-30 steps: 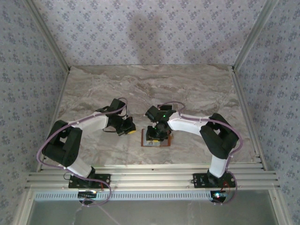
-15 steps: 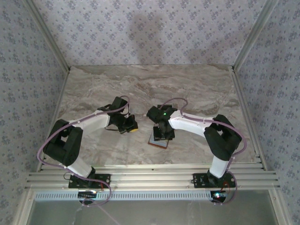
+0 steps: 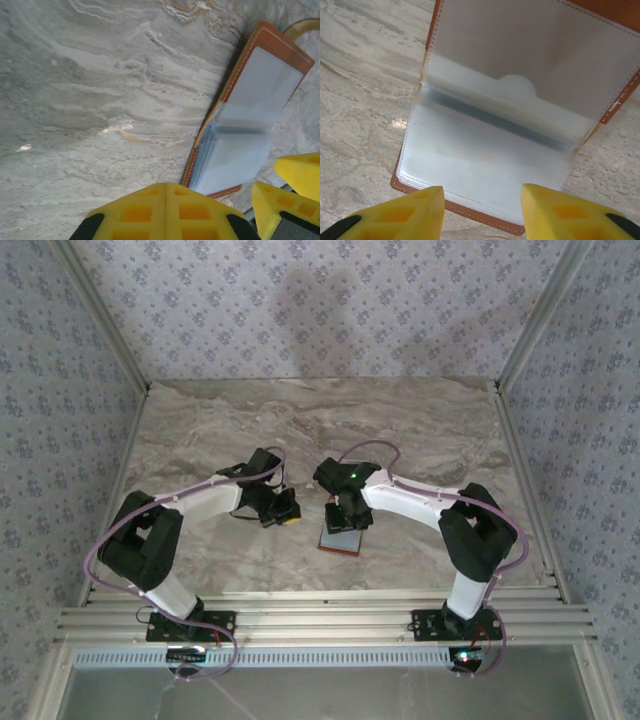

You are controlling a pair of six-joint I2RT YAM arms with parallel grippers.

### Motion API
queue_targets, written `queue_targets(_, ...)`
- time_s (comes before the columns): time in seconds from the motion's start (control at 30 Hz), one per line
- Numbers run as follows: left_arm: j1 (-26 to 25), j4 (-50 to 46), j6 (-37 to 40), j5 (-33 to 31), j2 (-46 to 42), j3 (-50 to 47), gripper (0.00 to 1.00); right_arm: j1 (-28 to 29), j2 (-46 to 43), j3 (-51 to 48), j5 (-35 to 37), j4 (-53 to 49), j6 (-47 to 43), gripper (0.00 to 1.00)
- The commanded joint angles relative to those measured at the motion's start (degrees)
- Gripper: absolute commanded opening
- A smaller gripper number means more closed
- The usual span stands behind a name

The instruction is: Take the credit cards out of the card holder

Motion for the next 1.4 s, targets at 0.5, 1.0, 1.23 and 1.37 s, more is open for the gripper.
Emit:
queue_targets(0.5,-13.2,4.5,-7.8,-0.3,4.4,0.5,0.04,-11.3,4.8,-0.4,-17.1,6.9,-15.6,0.57)
queue_targets(1.0,-12.6,1.2,-7.3,-2.7,1.9,-0.2,0.04,-5.6,-3.3,-11.6,-18.3,10.7,2.6,0.65)
queue_targets(1.23,-12.4,-1.3,-6.9,-3.5,-0.3,-1.8,0.04,-3.0,-5.1,-13.6,-18.6,14.4,8.8,0.66)
queue_targets(1.37,-12.0,-1.4,-6.9,-4.2,-0.9,-2.7,0.04,-2.4,-5.9,-14.3,-18.6,16.1,10.2,0.66)
